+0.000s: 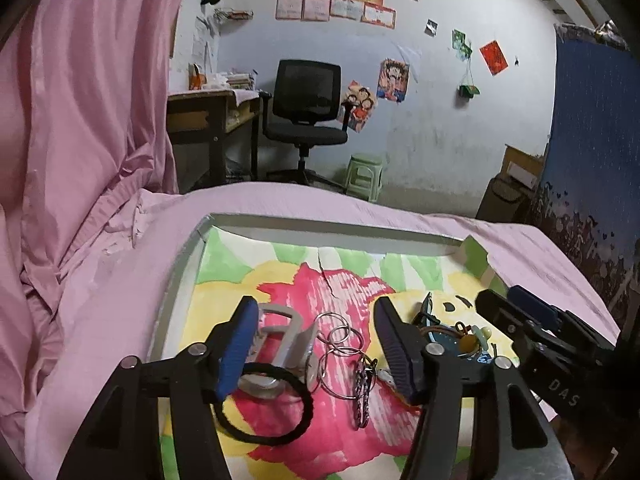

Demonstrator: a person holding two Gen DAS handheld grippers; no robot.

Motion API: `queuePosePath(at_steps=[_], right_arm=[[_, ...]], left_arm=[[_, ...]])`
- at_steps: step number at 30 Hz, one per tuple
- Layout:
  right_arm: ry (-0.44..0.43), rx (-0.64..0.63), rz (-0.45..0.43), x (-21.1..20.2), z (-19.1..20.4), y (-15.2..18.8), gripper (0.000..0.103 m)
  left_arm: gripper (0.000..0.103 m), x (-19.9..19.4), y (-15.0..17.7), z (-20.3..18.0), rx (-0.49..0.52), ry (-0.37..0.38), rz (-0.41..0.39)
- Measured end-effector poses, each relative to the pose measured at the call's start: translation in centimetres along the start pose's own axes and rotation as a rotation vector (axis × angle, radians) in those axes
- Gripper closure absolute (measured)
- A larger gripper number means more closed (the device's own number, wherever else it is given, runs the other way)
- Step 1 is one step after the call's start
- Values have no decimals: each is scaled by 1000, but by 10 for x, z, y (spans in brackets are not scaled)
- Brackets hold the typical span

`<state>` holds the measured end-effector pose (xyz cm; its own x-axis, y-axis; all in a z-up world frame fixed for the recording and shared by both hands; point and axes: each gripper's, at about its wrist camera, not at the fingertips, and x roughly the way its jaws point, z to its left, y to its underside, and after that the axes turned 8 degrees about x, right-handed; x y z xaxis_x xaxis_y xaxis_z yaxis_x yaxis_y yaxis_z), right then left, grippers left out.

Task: Organize jewelry
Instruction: 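Lower the rings and bracelet into the tray and open both tools, then withdraw both tools back from the tray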

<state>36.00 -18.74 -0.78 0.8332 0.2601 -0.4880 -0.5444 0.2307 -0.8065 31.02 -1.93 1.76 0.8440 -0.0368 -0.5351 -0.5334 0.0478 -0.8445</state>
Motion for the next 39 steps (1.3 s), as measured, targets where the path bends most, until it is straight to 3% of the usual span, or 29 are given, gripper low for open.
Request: queuePosePath(at_steps=[5, 15, 25, 39], right_arm=[[-4, 6, -43, -17, -1, -1, 47], [-22, 24, -144, -65, -2, 1, 20], [-48, 17, -205, -126, 4, 19, 3], [-60, -34, -247, -205, 10, 61, 1]], left_arm=[[36, -14, 1, 5, -14, -17, -35], [6, -67, 15, 12, -48, -51, -147], [1, -140, 44, 4, 5, -68, -246], [0, -206, 88, -7, 6, -51, -290]])
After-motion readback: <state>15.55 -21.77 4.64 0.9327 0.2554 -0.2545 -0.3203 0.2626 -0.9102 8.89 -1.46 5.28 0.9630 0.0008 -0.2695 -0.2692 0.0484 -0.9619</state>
